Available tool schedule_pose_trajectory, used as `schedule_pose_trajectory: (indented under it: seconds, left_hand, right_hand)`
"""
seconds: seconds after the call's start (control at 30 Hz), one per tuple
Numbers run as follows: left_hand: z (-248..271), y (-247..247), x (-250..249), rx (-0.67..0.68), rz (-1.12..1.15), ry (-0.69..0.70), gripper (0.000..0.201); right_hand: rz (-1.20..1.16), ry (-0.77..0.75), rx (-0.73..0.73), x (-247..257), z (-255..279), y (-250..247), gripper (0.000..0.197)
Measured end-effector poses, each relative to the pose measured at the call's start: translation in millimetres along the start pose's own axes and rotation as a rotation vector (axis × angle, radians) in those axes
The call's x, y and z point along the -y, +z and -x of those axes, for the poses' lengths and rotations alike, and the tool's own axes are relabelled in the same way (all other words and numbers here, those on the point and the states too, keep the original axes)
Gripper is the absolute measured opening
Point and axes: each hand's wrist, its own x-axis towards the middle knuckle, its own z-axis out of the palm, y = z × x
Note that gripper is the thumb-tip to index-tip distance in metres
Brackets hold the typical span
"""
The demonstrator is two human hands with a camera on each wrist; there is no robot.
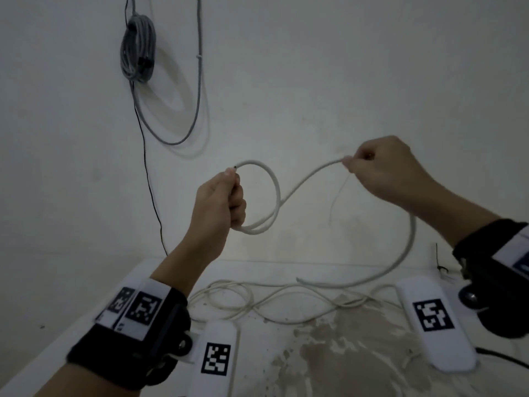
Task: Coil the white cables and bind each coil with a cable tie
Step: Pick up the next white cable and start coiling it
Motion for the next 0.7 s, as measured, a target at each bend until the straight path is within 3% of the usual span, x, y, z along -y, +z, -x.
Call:
schedule_pose_trajectory:
  seconds: [0.13,0.27,0.37,0.5,0.7]
  left_hand:
    - [10.5,4.1,17.0,-0.038,-0.056,0.022,0.034]
    - [22.0,6.1,30.6,-0.001,-0.185,0.016,0.031]
    - [28.6,10.5,38.4,0.075,-0.330,0.023,0.027]
    - [32.2,14.1,41.2,0.143,-0.329,0.009,0.030]
    - [43.3,18.1,44.4,0.323,-0.338,-0.043,0.033]
  right_hand:
    - [-0.180,0.179,0.177,-6.6,23.4,26.2,0.023]
    - [-0.768,0.497,0.376,-2.4,41.0,41.5,0.016]
    - [-1.000,0.461,0.510,4.1,51.2,46.8,0.008]
    - [-0.895,0.345,0.582,9.1,64.0,60.6,0.011]
    - [-0.843,0.281,0.411,5.7,68.8,74.9,0.009]
